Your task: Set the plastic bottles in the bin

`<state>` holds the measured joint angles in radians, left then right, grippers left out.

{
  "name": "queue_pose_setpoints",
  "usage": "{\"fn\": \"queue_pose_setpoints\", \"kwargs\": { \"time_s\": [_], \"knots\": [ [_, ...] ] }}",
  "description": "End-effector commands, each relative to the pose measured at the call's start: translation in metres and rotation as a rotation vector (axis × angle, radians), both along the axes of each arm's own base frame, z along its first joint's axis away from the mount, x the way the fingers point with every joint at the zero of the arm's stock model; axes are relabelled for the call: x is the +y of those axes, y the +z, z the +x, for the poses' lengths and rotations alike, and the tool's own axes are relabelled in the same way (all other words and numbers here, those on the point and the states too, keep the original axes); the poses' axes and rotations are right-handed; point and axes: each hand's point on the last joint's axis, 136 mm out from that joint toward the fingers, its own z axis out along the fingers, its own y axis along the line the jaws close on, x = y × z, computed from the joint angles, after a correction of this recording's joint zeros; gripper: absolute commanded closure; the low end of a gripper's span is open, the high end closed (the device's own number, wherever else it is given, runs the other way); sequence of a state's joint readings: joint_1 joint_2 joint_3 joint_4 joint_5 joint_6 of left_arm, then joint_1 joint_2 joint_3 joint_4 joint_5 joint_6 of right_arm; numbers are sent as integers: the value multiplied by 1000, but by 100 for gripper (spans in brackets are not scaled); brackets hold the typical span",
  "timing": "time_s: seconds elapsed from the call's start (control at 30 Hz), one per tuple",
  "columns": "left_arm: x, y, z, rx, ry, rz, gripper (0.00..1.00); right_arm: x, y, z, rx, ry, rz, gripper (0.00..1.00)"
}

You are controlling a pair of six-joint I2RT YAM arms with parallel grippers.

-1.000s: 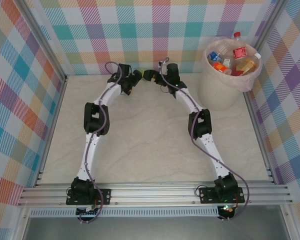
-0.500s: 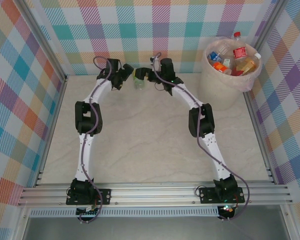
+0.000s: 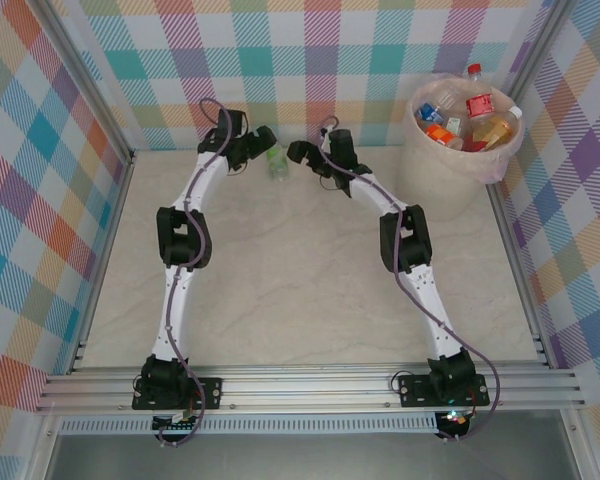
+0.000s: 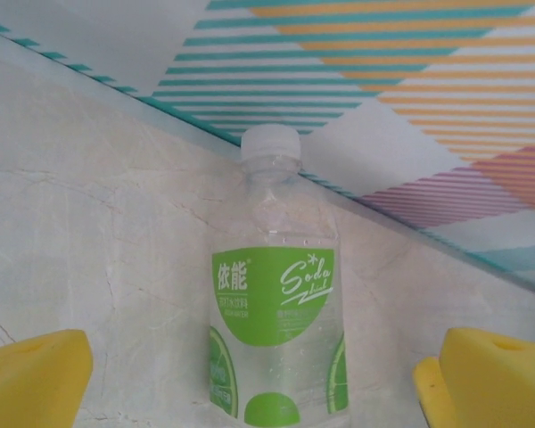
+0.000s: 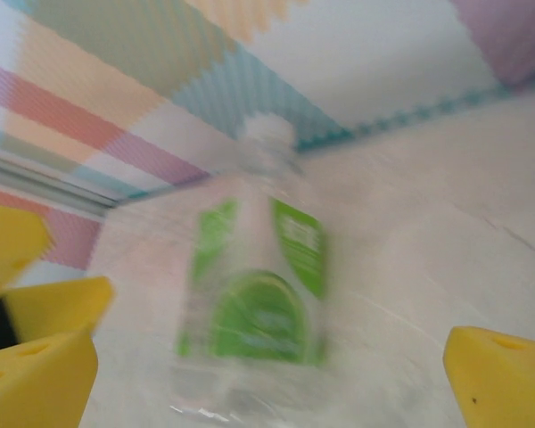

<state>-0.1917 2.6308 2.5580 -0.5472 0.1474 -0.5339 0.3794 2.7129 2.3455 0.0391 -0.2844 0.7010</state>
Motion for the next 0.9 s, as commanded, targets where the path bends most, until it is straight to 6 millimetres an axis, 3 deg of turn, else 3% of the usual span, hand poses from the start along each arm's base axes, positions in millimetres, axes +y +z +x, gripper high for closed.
{"fn": "queue_pose_setpoints", "kwargs": {
  "time_s": [0.0, 0.13, 0.27, 0.57, 0.87],
  "knots": [
    [-15, -23, -10, 34, -49, 130, 0, -31, 62, 6, -58, -116, 56, 0],
    [-29, -27, -11, 18, -33, 218, 0, -36, 58, -2, -26, -100, 44, 0],
    [-29, -37, -14, 36, 21, 276, 0, -34, 49, -5, 20, -104, 83, 0],
    [-43, -62, -23, 69, -10, 362, 0, -54, 80, -13, -28, -131, 69, 0],
    [-37, -76, -18, 58, -18, 421, 27, -76, 103, -27, -64, -162, 56, 0]
  ]
}}
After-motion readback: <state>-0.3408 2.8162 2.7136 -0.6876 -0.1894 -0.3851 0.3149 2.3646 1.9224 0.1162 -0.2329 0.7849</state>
